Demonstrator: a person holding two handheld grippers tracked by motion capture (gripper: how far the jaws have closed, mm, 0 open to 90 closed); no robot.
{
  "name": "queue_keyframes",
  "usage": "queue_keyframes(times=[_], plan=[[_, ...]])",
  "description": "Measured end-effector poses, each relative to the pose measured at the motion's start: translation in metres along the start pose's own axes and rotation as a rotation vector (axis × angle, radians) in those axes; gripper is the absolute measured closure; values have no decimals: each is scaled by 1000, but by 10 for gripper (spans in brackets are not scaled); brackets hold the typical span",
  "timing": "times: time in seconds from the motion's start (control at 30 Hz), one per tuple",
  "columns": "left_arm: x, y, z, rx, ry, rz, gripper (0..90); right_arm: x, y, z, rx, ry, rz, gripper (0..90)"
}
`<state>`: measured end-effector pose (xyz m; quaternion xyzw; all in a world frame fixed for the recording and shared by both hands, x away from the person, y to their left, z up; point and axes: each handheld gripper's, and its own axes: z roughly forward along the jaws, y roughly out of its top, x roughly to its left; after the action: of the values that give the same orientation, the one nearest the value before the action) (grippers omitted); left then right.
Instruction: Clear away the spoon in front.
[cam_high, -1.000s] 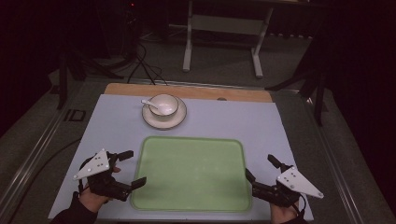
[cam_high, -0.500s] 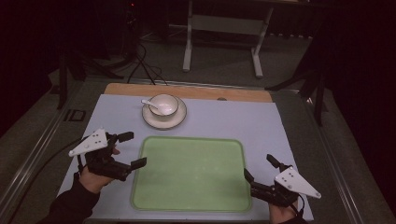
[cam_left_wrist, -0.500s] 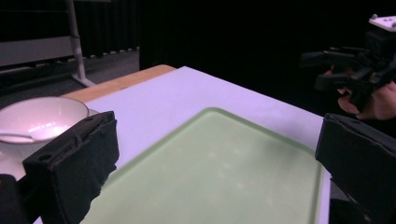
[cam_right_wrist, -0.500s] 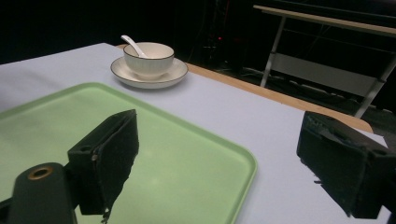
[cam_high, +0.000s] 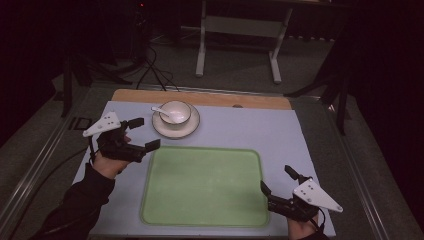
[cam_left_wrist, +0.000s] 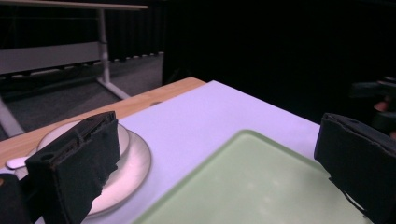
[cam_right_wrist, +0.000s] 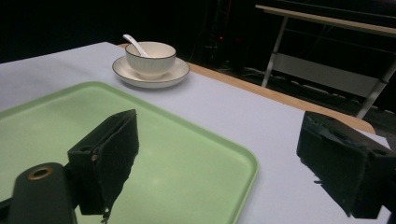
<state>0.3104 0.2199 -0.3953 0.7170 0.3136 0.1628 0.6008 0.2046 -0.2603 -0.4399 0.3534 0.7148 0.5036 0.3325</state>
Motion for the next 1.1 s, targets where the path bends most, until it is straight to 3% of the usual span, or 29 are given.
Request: queue_keyframes(times=[0.27, 0.37, 0.43, 0.5, 0.53, 0.6, 0.63, 0.67, 0.77, 0.93, 1.0, 1.03, 1.07, 1.1], plan=[[25, -1, 18, -19, 44, -73, 14, 1, 0, 0, -3, 8, -2, 126], [36, -6, 28, -17, 79, -103, 20, 1, 0, 0, -4, 8, -5, 126], [49, -13, 37, -14, 110, -154, 33, 2, 0, 0, -3, 8, -7, 126], [54, -15, 39, -15, 114, -172, 49, 1, 0, 0, -3, 8, -7, 126], [62, -20, 43, -11, 138, -200, 52, 1, 0, 0, -2, 9, -5, 126], [67, -22, 45, -7, 152, -213, 74, 1, 0, 0, -2, 10, -5, 126], [76, -27, 47, -18, 163, -258, 100, 1, 0, 1, -1, 12, -5, 126], [76, -27, 47, -18, 163, -258, 107, 1, 0, 1, -1, 12, -4, 126], [88, -33, 52, -26, 166, -324, 140, 1, 0, 1, -1, 12, -5, 126], [107, -41, 62, 10, 193, -431, 161, 1, 0, 1, 4, 9, -9, 126], [117, -47, 67, 25, 217, -502, 167, 1, 0, 1, 6, 8, -9, 127], [117, -47, 67, 25, 217, -502, 184, 1, 0, 1, 7, 9, -10, 127], [123, -51, 72, 37, 224, -547, 191, 2, 0, 1, 8, 9, -11, 127], [124, -53, 74, 45, 244, -556, 198, 2, 0, 2, 9, 9, -11, 127]])
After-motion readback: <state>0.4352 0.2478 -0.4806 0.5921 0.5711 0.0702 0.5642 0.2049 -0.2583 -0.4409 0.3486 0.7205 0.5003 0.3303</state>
